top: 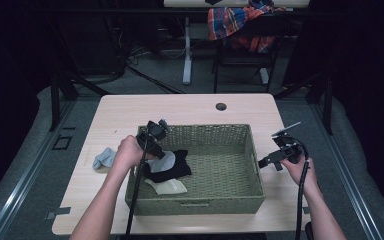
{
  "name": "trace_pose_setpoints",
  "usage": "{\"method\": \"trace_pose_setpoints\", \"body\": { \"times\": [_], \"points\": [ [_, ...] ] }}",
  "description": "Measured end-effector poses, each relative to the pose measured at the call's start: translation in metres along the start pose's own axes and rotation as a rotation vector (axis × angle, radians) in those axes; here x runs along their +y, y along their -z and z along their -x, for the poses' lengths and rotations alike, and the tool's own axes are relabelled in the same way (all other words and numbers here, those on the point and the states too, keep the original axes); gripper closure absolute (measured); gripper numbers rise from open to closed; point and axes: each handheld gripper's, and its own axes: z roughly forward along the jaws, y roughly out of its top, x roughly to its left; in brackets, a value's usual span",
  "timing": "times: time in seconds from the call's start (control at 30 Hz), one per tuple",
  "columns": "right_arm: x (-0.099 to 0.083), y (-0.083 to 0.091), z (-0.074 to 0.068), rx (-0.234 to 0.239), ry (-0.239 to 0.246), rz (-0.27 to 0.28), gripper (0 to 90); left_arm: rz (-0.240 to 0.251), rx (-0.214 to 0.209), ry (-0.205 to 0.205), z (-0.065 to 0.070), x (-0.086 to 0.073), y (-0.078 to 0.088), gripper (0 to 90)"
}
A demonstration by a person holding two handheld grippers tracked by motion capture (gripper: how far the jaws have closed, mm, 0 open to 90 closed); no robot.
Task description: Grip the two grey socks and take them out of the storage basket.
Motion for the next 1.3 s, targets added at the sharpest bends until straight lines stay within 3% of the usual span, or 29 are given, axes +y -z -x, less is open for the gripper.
{"method": "trace_pose_setpoints", "body": {
  "times": [0.6,1.3],
  "points": [
    [0.0,-0.001,-0.001,-0.005,-0.005,0.004,3.9,0.097,0.032,0.02,-0.016,0.009,0.05,85.0],
    [0.0,-0.001,-0.001,-0.003,-0.007,0.005,4.0,0.157,0.096,0.044,-0.031,0.014,0.093,85.0]
  ]
}}
